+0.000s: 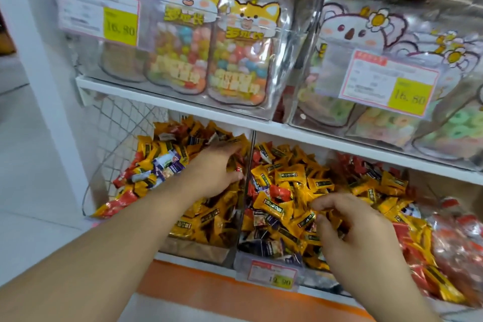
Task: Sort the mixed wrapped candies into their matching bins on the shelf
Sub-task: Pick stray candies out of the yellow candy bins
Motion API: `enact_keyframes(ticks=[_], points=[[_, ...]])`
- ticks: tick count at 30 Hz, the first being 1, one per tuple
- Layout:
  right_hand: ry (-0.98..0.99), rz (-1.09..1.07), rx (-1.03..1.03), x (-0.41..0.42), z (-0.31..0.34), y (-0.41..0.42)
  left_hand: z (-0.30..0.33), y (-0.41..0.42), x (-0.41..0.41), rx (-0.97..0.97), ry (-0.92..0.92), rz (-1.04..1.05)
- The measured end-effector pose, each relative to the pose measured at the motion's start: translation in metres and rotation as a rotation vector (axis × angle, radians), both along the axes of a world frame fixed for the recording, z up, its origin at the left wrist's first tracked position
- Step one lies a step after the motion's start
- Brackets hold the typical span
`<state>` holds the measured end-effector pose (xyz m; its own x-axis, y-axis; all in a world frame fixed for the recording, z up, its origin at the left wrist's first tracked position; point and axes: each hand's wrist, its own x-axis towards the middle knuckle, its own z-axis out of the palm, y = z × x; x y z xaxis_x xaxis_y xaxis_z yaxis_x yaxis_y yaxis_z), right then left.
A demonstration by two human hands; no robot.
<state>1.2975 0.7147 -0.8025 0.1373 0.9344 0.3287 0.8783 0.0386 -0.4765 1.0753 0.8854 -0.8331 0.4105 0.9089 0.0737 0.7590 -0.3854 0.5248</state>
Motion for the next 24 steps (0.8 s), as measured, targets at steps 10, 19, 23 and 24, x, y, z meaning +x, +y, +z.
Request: enact_keyframes(ticks=[10, 19, 23, 24], points=[[0.046, 0.053, 0.039, -0.005, 0.002, -0.002, -0.002, -0.006, -0.004, 0.091, -0.136, 0.070], [0.051, 0.049, 0.030, -0.007, 0.002, -0.010, 0.002, -0.024, -0.009, 0.139, -0.179, 0.162], [0.047, 0.049, 0.018, -0.006, 0.002, -0.009, 0.003, -0.032, -0.014, 0.094, -0.294, 0.195], [0.050, 0.049, 0.017, -0.006, 0.001, -0.008, 0.003, -0.032, -0.017, 0.076, -0.343, 0.201]])
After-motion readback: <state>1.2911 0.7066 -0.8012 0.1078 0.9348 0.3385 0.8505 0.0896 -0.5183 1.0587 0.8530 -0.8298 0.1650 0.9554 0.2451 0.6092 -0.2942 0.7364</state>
